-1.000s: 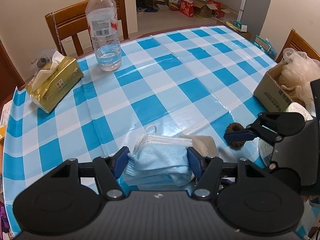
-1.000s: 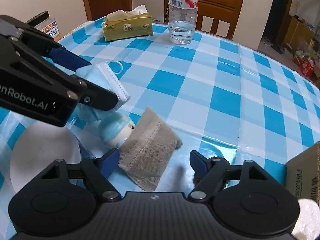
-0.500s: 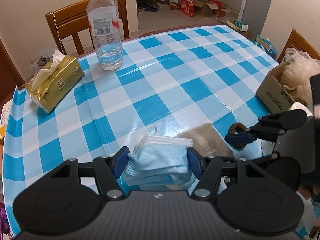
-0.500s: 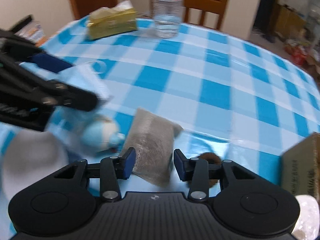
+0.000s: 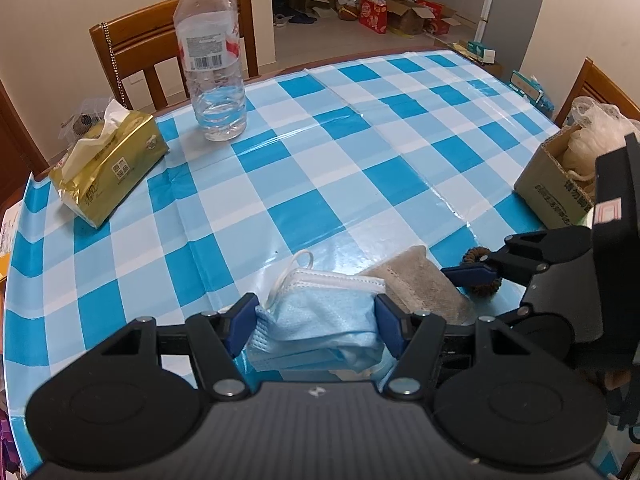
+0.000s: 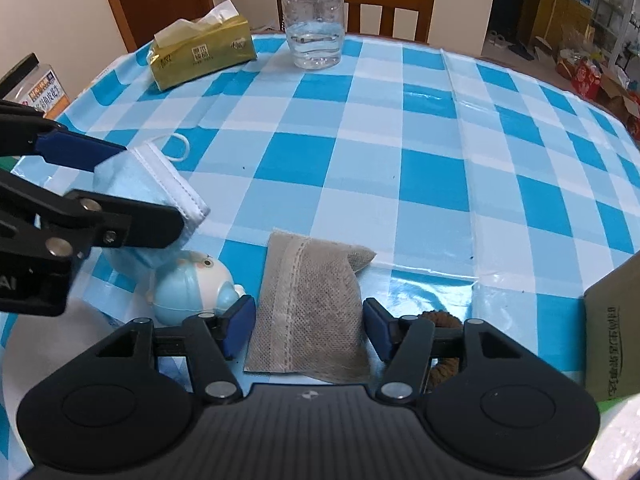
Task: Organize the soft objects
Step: 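Close the right gripper on the grey tea-bag pouch and lift it while the left gripper holds the mask, then carry the mask and pouch over the cardboard box and open both grippers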
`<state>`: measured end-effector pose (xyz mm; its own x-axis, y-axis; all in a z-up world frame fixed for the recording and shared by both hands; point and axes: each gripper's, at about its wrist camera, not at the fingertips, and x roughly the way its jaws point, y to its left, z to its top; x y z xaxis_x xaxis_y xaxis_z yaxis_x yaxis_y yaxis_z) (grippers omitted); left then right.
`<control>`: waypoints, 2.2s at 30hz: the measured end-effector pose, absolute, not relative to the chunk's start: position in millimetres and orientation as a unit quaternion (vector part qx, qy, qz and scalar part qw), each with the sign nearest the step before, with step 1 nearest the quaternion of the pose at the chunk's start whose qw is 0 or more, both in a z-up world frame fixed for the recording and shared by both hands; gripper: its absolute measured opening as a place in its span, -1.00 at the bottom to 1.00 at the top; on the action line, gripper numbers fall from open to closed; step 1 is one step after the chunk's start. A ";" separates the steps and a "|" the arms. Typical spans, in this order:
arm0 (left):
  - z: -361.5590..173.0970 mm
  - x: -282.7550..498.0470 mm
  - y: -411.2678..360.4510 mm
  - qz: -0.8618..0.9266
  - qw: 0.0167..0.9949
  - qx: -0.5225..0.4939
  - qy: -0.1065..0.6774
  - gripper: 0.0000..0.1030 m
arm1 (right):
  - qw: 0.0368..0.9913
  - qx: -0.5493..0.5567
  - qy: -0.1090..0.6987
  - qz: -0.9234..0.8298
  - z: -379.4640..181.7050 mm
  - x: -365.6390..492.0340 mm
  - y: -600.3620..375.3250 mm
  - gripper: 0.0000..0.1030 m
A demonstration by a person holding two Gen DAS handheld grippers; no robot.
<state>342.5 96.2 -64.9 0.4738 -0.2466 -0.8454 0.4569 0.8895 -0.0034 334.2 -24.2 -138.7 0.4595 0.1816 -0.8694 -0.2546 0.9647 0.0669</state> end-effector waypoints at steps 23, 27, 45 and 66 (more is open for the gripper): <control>-46.7 331.6 99.7 -0.201 0.853 0.126 0.465 0.21 | 0.874 -0.056 0.457 0.153 -91.9 311.9 -28.0 -0.35; -31.7 322.3 100.5 -0.199 0.857 0.129 0.458 0.21 | 0.880 -0.057 0.442 0.166 -70.5 298.9 -31.8 -0.35; 18.1 247.1 76.2 -0.246 0.853 0.157 0.433 0.21 | 0.902 -0.051 0.402 0.149 -4.0 213.6 -57.9 -0.34; 44.3 232.4 -41.3 -0.344 0.838 0.182 0.383 0.21 | 0.916 -0.031 0.398 -0.041 -3.4 180.0 -230.2 0.58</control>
<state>232.4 -41.3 44.3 0.4699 -0.4370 -0.7670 0.7162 0.6967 0.0418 180.0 -230.2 -3.4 0.6801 -0.0989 -0.7265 0.0496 0.9948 -0.0889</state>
